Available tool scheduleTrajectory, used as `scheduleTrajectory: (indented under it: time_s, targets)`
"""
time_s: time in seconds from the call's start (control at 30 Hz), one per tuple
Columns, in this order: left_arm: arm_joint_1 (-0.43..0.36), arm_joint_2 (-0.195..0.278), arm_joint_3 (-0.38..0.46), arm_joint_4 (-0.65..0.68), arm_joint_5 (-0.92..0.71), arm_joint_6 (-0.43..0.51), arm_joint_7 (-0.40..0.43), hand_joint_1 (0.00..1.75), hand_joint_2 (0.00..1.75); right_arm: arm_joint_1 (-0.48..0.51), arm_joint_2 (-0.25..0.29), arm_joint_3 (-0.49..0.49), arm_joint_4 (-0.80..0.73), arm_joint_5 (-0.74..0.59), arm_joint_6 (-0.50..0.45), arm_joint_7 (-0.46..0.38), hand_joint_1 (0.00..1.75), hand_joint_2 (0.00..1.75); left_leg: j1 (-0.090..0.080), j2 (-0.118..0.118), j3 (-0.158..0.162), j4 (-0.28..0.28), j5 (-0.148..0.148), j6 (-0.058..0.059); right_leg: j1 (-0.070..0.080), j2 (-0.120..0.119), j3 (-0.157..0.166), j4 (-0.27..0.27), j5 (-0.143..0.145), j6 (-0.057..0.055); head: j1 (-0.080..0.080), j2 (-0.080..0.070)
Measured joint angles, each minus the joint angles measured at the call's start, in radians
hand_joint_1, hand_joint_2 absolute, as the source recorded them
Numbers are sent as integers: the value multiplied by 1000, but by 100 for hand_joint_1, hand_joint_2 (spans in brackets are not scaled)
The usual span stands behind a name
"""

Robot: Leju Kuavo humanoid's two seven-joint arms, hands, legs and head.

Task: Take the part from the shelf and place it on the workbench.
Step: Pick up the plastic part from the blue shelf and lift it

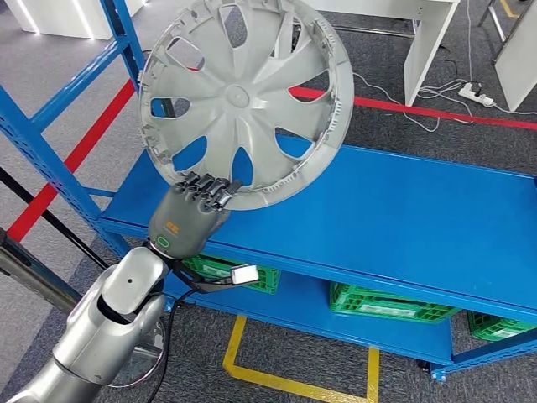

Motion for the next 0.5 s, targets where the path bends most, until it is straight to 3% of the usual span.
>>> scheduleTrajectory:
  time_s: [0.27,0.5]
  targets:
    - [2,-20,27,7,110,-88,6,175,175,-2,0,0,0,-2,-7,6,0,0,0,0,0,0,0,0,0,0,0,0,0,0,0,0]
    - [20,-29,54,11,149,-105,6,175,175,-4,0,0,0,0,-10,3,0,0,0,0,0,0,0,0,0,0,0,0,0,0,0,0]
